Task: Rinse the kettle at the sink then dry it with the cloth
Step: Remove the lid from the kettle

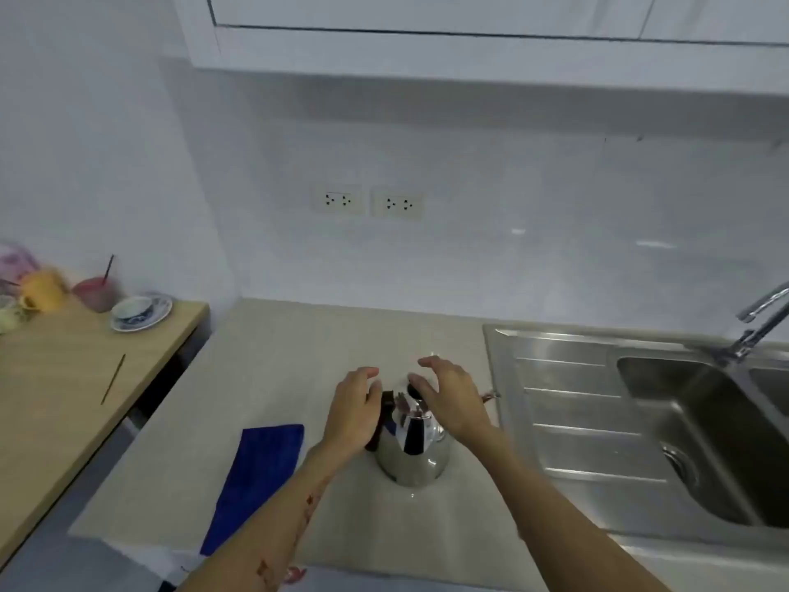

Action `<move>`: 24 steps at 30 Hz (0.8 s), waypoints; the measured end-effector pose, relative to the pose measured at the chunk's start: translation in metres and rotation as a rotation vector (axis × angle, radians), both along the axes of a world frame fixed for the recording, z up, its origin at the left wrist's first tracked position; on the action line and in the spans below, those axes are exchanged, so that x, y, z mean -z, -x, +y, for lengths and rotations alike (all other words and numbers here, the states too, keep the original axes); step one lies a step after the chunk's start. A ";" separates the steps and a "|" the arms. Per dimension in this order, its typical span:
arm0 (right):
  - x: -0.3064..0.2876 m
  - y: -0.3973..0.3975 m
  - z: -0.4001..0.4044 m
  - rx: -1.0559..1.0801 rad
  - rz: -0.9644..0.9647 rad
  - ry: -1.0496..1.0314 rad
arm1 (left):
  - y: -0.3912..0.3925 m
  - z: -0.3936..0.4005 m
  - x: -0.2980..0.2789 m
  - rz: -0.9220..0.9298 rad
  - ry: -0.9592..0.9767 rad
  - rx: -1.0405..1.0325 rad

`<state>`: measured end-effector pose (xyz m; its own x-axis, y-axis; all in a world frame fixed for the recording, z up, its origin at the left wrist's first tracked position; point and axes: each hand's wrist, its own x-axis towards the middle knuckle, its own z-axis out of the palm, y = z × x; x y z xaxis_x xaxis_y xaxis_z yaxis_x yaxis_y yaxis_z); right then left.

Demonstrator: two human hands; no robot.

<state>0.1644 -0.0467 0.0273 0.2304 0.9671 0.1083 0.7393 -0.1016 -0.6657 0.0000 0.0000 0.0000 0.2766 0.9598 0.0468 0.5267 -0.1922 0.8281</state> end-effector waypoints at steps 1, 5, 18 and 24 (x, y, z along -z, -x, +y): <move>0.005 0.004 0.005 0.008 0.009 0.033 | 0.000 0.008 0.005 0.027 0.010 0.011; 0.028 0.010 0.010 0.020 0.067 0.053 | -0.007 0.030 0.023 0.142 0.042 0.056; 0.055 0.026 0.006 0.185 0.212 -0.164 | -0.009 0.033 0.051 0.056 0.069 0.073; 0.048 0.022 0.007 0.221 0.378 -0.189 | -0.006 0.032 0.050 0.050 0.033 0.084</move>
